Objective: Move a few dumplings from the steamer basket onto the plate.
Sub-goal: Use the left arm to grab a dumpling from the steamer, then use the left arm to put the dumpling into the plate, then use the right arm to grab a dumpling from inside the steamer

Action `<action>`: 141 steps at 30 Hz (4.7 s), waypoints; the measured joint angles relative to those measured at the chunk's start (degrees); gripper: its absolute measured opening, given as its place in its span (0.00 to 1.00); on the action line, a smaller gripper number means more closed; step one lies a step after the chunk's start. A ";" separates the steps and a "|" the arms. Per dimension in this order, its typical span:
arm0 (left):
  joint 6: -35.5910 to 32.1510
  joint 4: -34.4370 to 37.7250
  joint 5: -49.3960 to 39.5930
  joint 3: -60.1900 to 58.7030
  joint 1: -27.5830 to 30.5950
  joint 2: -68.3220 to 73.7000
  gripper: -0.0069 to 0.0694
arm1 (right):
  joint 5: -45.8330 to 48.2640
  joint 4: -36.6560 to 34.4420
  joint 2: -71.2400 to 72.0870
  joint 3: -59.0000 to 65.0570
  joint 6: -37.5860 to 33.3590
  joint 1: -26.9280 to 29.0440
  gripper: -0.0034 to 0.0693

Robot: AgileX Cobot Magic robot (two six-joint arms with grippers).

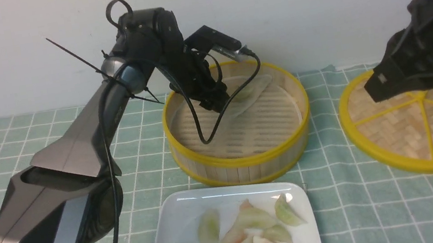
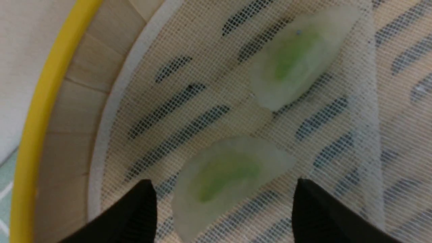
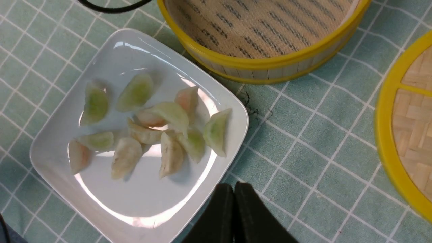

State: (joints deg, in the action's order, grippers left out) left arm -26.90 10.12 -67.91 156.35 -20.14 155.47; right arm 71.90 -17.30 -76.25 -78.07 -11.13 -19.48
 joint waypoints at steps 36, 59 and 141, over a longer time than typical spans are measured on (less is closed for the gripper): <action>10.33 -0.02 -3.81 -18.42 -5.76 -30.93 0.36 | 0.00 0.04 0.00 0.00 0.18 0.00 0.03; 13.56 -0.20 -1.98 -75.08 -14.38 -45.73 0.39 | 0.00 -0.07 0.00 0.00 -2.84 0.00 0.03; 33.06 -12.17 -3.96 -83.63 -6.57 -93.29 0.08 | -0.64 1.50 -63.33 -66.17 -9.64 -2.32 0.29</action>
State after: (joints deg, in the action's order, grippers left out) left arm 6.15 -2.05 -71.87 72.72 -26.72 62.18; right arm 71.26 -15.79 -139.58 -144.23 -20.77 -21.79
